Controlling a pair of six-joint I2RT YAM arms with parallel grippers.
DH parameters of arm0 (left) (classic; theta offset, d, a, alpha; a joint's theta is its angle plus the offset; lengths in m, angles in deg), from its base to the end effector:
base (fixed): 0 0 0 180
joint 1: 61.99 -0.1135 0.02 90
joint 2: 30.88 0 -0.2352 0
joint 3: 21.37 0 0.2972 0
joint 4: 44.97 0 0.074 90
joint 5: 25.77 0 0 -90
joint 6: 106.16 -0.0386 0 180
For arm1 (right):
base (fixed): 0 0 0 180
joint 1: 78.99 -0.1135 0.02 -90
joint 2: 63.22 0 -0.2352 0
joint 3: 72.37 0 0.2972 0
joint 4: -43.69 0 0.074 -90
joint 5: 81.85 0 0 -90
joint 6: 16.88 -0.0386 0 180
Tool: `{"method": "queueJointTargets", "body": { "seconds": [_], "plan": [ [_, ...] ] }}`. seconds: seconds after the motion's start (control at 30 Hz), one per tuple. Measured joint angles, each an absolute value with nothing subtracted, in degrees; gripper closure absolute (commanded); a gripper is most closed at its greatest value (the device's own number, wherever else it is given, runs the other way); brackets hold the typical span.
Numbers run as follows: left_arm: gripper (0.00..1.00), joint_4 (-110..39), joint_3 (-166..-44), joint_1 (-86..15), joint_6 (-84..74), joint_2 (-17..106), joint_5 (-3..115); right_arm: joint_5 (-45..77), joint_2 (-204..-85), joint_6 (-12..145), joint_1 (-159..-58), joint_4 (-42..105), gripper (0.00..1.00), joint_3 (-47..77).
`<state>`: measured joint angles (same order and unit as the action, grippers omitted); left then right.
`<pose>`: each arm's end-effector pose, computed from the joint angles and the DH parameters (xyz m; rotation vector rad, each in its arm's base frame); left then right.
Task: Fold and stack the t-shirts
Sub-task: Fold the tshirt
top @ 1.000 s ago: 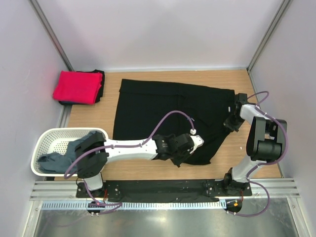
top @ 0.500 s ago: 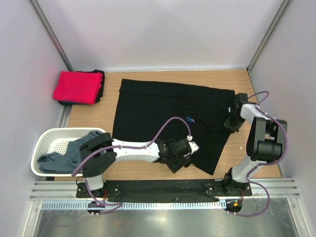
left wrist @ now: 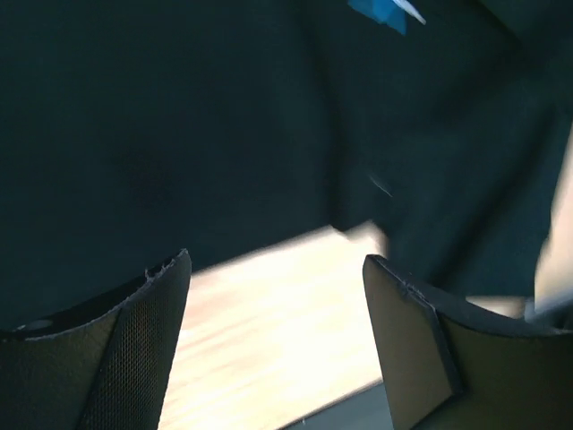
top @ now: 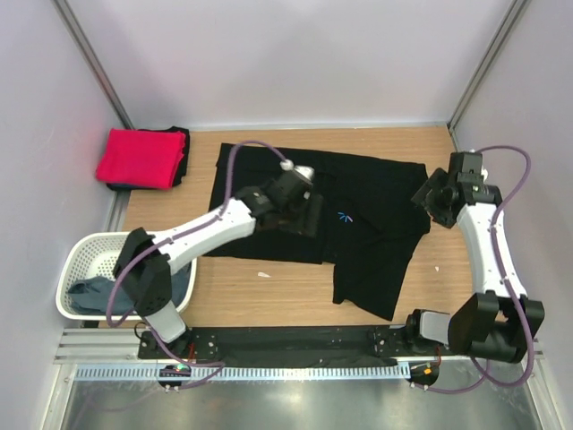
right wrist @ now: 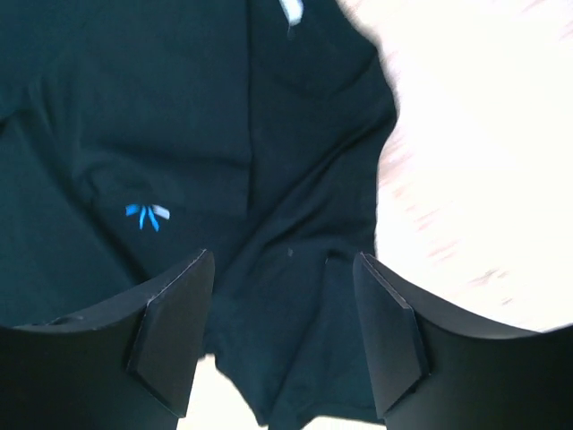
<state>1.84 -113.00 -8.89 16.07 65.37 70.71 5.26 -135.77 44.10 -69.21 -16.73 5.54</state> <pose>0.2508 -0.3268 0.2355 0.4087 2.4958 -0.4943 0.3050 -0.0545 0.2734 0.8598 2.3809 0.0702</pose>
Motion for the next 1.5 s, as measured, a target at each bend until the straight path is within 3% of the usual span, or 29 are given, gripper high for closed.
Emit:
{"method": "queueJointTargets", "body": {
  "seconds": [0.2, 0.33, 0.8, 1.07, 1.5],
  "plan": [
    [0.23, 5.03, -107.82, -23.66, 25.43, 63.12, 72.18, 9.41, -134.15, 42.29, -69.94, -15.70, 0.48, -4.95],
    [0.24, 6.63, -107.08, -28.62, 27.39, 64.21, 71.91, 8.52, -140.62, 42.24, -70.11, -14.85, 0.49, -3.69],
    [0.28, 6.23, -127.58, -43.44, 26.91, 90.31, 71.17, 5.54, -174.52, 42.75, -70.15, -2.33, 0.50, 18.26],
    [0.28, 8.29, -136.06, -45.63, 27.18, 97.17, 71.06, 4.27, -185.37, 43.07, -70.15, -3.22, 0.50, 31.53],
    [0.29, 13.45, -146.71, -47.05, 29.71, 103.42, 71.54, 0.23, -205.30, 46.27, -70.22, -9.80, 0.48, 64.51]
  ]
}}
